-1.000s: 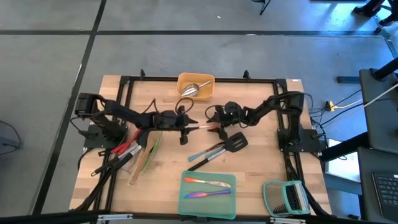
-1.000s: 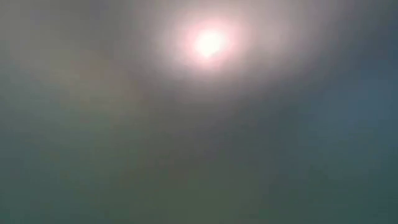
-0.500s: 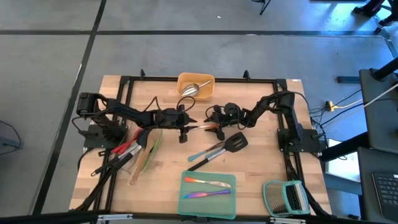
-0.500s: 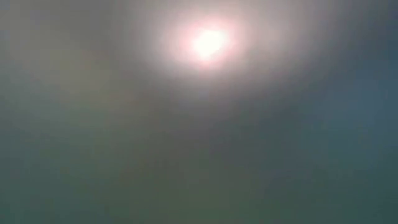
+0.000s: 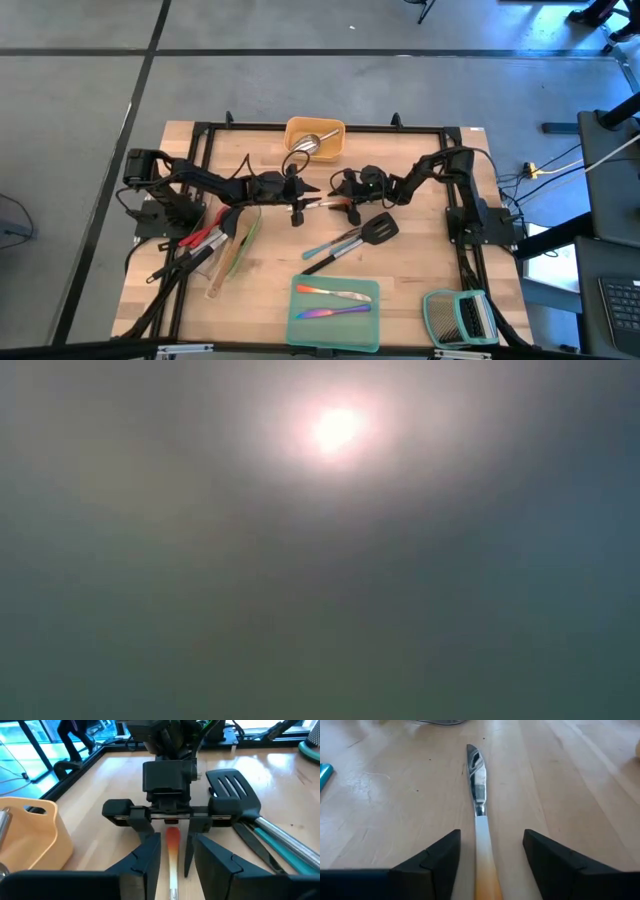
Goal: Pick & Place Kitchen Items
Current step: Put the orange table knife into the green bin
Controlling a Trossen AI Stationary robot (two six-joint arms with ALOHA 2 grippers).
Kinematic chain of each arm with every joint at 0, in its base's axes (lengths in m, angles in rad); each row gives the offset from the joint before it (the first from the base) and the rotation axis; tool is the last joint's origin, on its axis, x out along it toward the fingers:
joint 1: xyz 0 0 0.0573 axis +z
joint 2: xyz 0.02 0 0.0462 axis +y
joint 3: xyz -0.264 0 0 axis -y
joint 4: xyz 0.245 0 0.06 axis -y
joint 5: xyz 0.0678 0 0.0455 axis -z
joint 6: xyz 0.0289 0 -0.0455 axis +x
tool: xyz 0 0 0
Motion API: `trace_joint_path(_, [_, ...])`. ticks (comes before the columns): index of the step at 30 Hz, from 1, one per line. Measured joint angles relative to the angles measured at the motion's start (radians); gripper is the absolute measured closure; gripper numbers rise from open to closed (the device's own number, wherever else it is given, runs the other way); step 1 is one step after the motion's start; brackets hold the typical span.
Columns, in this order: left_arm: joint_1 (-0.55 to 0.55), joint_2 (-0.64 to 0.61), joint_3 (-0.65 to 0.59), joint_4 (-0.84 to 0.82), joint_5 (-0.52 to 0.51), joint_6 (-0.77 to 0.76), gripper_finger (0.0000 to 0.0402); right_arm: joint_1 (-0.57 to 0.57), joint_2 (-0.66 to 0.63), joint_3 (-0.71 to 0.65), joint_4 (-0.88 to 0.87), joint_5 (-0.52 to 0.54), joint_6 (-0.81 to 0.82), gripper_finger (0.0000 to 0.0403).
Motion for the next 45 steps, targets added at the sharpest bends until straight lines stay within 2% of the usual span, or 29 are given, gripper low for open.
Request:
trace_joint_path(7, [0.004,0.000,0.000,0.000,-0.005,0.033,0.0291,0.039,0.000,0.000,0.007,0.050,0.012,0.0271])
trace_joint_path(13, [0.034,0.000,0.000,0.000,-0.005,0.011,0.0293,0.066,0.000,-0.002,0.010,0.085,-0.001,0.0306])
trace_joint_path(17, [0.056,0.000,0.000,-0.027,0.009,-0.011,0.0295,0.069,0.000,-0.002,0.011,0.089,-0.002,0.0318])
trace_joint_path(20, [0.077,0.022,0.000,-0.059,0.057,-0.030,0.0291,0.070,0.000,-0.006,0.014,0.090,0.007,0.0326])
trace_joint_path(22, [0.091,0.061,0.000,-0.056,0.099,-0.038,0.0288,0.071,0.000,-0.008,0.015,0.091,0.011,0.0331])
trace_joint_path(26, [0.107,0.172,0.004,0.047,0.103,-0.034,0.0278,0.071,0.000,-0.008,0.015,0.089,0.014,0.0334])
trace_joint_path(31, [0.109,0.272,0.064,0.040,0.201,0.000,0.0260,0.071,0.000,-0.008,0.015,0.088,0.022,0.0334])
trace_joint_path(37, [0.094,0.312,0.110,-0.043,0.190,0.026,0.0244,0.071,0.000,-0.008,0.015,0.093,0.028,0.0335])
trace_joint_path(45, [0.095,0.312,0.111,-0.055,0.175,0.028,0.0240,0.072,0.000,-0.010,0.022,0.109,0.038,0.0335])
